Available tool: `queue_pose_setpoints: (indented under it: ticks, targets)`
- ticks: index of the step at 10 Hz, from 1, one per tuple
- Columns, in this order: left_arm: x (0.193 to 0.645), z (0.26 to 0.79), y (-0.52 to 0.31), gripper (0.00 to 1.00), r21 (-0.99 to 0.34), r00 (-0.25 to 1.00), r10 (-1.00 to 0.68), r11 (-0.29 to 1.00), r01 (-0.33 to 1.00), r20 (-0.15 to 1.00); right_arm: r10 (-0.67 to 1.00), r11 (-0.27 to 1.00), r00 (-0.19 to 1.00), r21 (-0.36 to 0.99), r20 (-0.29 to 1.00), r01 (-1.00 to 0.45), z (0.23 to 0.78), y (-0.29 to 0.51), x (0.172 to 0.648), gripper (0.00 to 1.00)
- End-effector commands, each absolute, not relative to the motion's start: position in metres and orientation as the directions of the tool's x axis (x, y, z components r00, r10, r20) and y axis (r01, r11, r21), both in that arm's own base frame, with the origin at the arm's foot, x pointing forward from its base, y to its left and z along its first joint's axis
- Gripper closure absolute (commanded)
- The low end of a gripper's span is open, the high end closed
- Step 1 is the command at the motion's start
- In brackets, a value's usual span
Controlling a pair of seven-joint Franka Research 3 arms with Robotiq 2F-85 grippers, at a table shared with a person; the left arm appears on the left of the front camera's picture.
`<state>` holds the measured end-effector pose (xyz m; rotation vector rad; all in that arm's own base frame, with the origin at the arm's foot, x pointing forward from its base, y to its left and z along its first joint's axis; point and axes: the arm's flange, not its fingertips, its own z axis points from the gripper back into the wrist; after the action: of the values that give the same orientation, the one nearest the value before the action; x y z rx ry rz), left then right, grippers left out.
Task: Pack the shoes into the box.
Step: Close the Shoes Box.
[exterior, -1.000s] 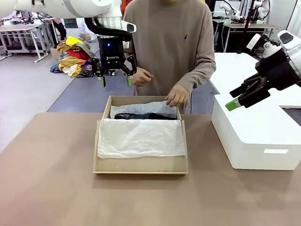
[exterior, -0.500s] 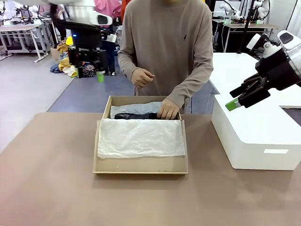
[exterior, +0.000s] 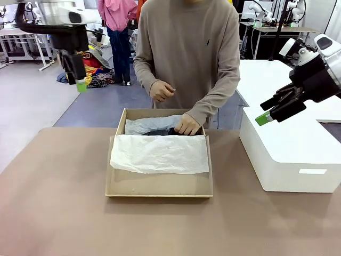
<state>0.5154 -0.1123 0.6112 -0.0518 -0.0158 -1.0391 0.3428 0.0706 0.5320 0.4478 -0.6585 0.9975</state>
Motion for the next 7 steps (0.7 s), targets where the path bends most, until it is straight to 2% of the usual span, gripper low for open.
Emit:
queue_pose_setpoints:
  ticks: [1, 3, 5, 6, 7]
  targets:
    - [0.509, 0.601, -0.081, 0.0, -0.061, 0.343, -0.926, 0.338, 0.939, 0.157, 0.611, 0.468, 0.368, 0.055, 0.701, -0.882, 0.532, 0.07, 0.344, 0.0]
    - [0.508, 0.598, -0.066, 0.0, -0.06, 0.143, -0.96, 0.132, 0.989, 0.241, 0.611, 0.468, 0.368, 0.055, 0.701, -0.882, 0.532, 0.07, 0.344, 0.0]
    - [0.512, 0.598, -0.06, 0.0, -0.086, 0.148, -0.933, 0.126, 0.988, 0.329, 0.611, 0.468, 0.368, 0.055, 0.701, -0.882, 0.532, 0.07, 0.344, 0.0]
    - [0.517, 0.604, -0.068, 0.0, -0.034, 0.175, -0.959, 0.172, 0.985, 0.224, 0.611, 0.468, 0.368, 0.055, 0.701, -0.882, 0.532, 0.07, 0.344, 0.0]
    - [0.517, 0.604, -0.068, 0.0, -0.034, 0.175, -0.959, 0.172, 0.985, 0.224, 0.611, 0.468, 0.368, 0.055, 0.701, -0.882, 0.532, 0.07, 0.344, 0.0]
